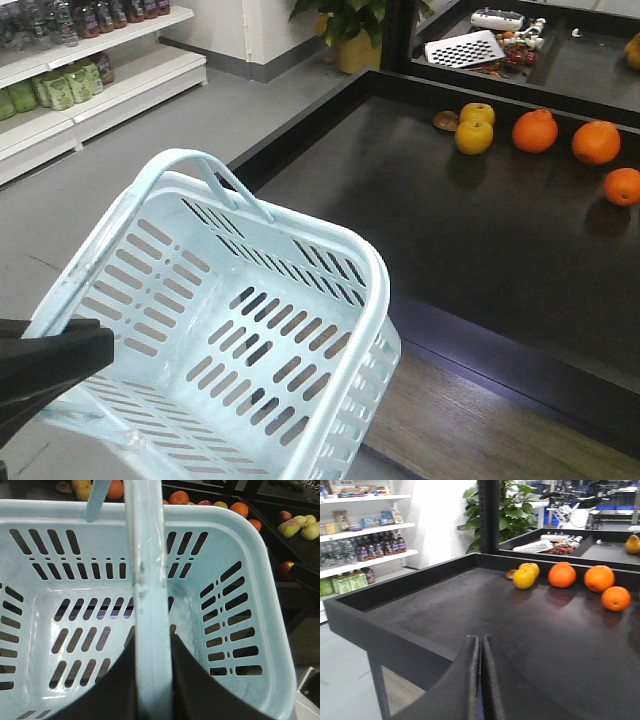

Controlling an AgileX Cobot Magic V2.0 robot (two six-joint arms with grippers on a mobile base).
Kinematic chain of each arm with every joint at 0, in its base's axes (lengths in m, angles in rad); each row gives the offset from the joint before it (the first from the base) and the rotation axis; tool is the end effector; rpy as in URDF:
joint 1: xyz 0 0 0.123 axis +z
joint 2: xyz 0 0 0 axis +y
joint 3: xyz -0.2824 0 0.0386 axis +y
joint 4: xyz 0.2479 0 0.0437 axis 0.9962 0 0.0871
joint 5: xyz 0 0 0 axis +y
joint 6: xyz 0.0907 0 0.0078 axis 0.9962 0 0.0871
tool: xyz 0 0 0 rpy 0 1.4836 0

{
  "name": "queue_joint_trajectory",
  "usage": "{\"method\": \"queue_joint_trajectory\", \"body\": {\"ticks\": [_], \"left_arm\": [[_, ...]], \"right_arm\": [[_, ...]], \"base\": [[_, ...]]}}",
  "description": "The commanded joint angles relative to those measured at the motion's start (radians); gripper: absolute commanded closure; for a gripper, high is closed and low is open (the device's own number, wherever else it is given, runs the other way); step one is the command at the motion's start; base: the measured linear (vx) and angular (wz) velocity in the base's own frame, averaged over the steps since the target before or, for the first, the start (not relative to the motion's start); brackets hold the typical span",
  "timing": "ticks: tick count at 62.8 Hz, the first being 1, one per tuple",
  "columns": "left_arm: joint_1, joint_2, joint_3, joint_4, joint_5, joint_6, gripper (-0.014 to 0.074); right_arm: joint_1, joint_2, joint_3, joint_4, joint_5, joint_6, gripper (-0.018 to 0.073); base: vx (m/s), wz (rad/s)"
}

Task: Pick three apples into basket with both arms
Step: 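Turn the base toward the table with apples and oranges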

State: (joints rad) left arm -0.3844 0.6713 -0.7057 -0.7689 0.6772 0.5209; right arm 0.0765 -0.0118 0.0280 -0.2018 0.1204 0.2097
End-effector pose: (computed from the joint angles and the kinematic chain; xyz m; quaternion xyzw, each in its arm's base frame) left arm 0.1005 -0.0835 0.3489 0.2273 0.7903 -0.3159 0.4732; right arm 0.0566 0.0021 0.1935 -0.0160 0.7233 0.0209 0.6900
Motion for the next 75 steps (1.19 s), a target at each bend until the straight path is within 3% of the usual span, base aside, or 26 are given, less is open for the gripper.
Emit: {"method": "queue_joint_trajectory", "body": {"ticks": [1,75], "left_arm": [[-0.005,-0.002,-0.029,-0.055,-0.077,-0.004,0.0603],[-0.005,-0.002,-0.029,-0.055,-0.077,-0.004,0.0603]], "right_arm": [[-0.006,-0.014,0.014,-0.012,-0.077,-0.001,0.0564],[-0.006,-0.014,0.014,-0.012,-0.077,-0.001,0.0564]], "base": [[0.04,-0.29],[0.05,-0.17]]}}
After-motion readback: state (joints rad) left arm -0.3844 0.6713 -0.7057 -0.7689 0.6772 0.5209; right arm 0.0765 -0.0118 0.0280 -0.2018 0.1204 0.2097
